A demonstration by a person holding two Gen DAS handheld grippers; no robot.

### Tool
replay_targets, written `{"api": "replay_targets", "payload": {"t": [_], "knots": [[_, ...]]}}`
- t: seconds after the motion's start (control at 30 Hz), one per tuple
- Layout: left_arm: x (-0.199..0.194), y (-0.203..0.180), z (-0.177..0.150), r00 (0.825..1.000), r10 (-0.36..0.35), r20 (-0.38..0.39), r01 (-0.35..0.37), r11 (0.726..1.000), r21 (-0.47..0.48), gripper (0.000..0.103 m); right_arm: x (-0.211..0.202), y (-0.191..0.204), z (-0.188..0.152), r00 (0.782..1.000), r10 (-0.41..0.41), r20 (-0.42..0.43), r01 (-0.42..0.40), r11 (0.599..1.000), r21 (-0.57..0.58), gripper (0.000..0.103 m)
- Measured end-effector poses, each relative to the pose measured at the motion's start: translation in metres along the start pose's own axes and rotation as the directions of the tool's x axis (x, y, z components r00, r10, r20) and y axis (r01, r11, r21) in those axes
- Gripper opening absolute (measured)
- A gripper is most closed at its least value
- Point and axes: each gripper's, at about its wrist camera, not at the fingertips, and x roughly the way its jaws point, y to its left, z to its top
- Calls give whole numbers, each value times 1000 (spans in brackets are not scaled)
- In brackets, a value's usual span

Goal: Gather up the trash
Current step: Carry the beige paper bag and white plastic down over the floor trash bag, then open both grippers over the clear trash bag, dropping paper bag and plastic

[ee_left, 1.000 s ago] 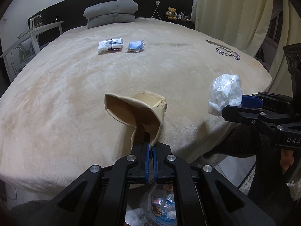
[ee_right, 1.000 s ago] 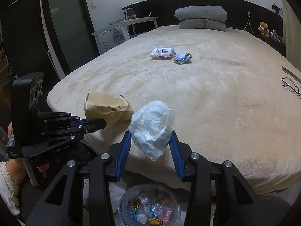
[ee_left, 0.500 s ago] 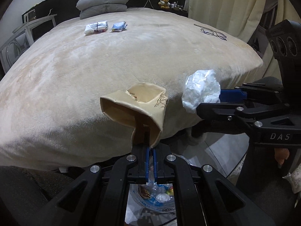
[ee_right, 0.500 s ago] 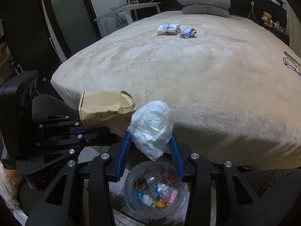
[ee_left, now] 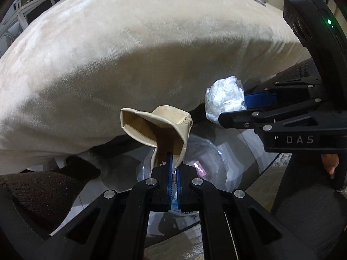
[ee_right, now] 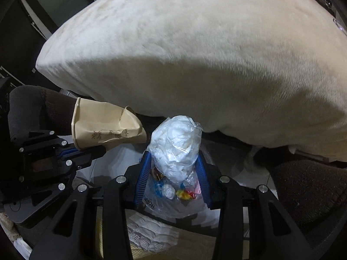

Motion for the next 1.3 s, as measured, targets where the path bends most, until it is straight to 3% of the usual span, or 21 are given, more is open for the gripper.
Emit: {"api": "replay_targets", "payload": {"t": [0.27,0.5,0.77,0.9,0.93,0.97,1.0,1.03,1.07,1.3], "knots": [[53,12,-7,980,-50,-192,40,998,-57,4,60,-21,-1,978,18,-208,1,996,92,42],[106,15,-5,940,-89,-328,59,993,-102,4,111,-35,-5,939,38,-341,21,986,167,42],[161,19,-16,885,-84,-458,43,994,-99,4,158,-48,-16,892,50,-449,51,976,211,42],[171,21,-18,877,-85,-473,34,993,-116,5,166,-52,-21,880,50,-473,68,971,230,43],[172,22,-17,873,-93,-479,36,991,-128,11,167,-52,-22,876,46,-480,76,970,231,45],[173,23,-16,870,-95,-484,34,991,-133,21,168,-53,-23,875,33,-483,90,969,230,54],[177,28,-18,869,-88,-486,26,991,-134,53,169,-54,-24,875,15,-483,109,968,228,63],[176,28,-18,871,-76,-486,12,991,-133,76,168,-54,-23,875,0,-485,128,965,229,81],[176,29,-19,875,-75,-478,11,991,-136,76,168,-54,-24,873,-3,-487,133,963,234,86],[166,24,-19,881,-89,-464,33,991,-128,82,162,-55,-25,874,-25,-486,156,960,231,92]]}}
